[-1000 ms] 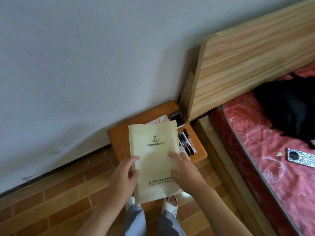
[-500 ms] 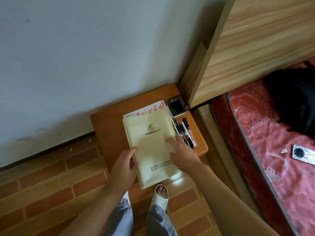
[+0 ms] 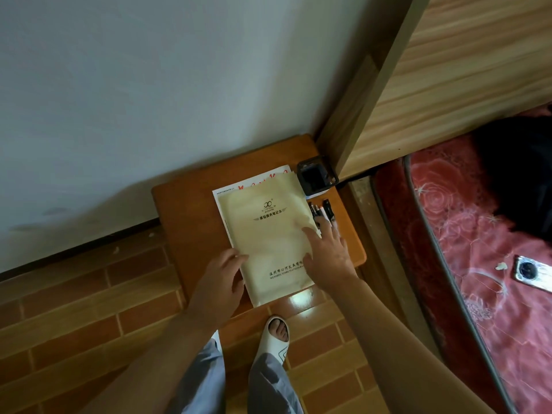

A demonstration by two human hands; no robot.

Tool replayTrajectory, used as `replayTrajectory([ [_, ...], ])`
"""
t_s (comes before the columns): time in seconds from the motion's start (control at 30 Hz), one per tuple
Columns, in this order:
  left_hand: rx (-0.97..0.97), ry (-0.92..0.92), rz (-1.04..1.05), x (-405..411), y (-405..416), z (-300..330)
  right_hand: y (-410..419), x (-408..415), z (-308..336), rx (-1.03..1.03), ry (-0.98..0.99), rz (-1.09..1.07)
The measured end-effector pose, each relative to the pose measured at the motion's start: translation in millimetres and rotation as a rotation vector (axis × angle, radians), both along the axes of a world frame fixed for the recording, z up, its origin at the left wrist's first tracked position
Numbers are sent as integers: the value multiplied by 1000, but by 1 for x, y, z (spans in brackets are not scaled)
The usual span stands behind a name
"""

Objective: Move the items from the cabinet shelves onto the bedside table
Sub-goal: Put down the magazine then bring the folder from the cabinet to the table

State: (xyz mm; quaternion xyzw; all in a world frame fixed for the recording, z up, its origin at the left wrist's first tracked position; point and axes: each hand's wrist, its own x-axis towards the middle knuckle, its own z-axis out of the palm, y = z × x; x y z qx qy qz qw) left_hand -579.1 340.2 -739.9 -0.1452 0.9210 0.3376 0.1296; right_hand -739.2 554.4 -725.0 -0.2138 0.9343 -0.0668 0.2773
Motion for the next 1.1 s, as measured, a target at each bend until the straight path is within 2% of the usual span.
replayTrajectory([
  [0.13,-153,20,-182,-7,-2,0,5,0,-2,14,46,95],
  [0.27,-236,0,-296,-16,-2,-6,13,0,-8,5,7,157],
  [0.63,-352,-122,-368,-3,7,-13,20,0,-12,55,-67,205],
  [0.9,-362,-124,-282,-7,10,24,25,-2,35,51,-42,182],
  [1.1,-364,-73,-116,-10,6,97,26,9,97,27,-24,127],
])
